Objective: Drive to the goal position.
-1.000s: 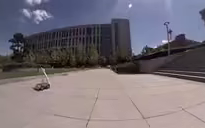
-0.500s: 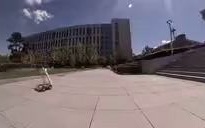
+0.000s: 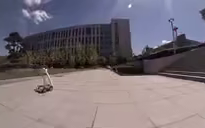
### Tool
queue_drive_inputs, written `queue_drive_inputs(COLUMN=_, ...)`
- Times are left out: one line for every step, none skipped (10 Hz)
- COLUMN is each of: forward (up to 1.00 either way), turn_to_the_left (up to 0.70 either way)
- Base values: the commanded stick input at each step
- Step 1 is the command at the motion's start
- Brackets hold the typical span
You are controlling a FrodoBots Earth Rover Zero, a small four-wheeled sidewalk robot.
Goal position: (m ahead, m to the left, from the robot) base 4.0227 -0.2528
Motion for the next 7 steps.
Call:
queue_drive_inputs(forward=1.00, turn_to_the_left=0.00)
queue_drive_inputs(forward=1.00, turn_to_the_left=0.00)
queue_drive_inputs(forward=1.00, turn_to_the_left=0.00)
queue_drive_inputs(forward=1.00, turn_to_the_left=0.00)
queue_drive_inputs(forward=1.00, turn_to_the_left=0.00)
queue_drive_inputs(forward=1.00, turn_to_the_left=0.00)
queue_drive_inputs(forward=1.00, turn_to_the_left=0.00)
